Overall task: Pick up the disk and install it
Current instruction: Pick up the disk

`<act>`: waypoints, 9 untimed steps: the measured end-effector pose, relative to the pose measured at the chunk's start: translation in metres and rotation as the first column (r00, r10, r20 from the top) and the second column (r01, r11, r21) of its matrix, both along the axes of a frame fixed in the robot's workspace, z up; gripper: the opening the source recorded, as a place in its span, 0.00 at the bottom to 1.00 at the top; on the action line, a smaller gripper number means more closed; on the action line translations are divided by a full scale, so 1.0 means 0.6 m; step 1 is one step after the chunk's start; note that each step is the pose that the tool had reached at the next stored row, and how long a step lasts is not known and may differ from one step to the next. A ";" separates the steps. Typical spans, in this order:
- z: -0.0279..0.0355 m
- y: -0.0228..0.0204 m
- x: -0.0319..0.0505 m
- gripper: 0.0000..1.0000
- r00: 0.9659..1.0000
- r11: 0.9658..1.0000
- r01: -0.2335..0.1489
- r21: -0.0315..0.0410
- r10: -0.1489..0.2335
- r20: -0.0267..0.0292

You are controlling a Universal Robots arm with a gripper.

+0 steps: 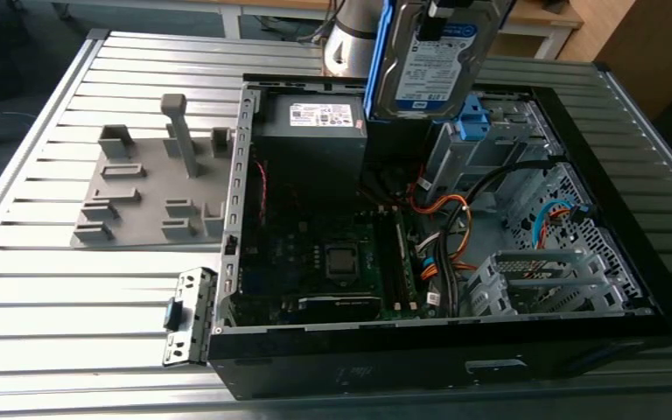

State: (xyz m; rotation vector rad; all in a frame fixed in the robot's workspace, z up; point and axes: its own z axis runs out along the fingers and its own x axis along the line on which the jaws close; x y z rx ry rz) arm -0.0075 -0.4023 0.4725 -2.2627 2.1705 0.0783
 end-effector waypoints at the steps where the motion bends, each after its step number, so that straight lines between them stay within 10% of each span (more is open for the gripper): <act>1: 0.000 -0.0013 0.000 0.36 1.000 1.000 0.000 0.000 0.000 0.000; 9: 0.000 -0.0110 0.002 0.36 1.000 1.000 0.000 -0.001 0.000 0.000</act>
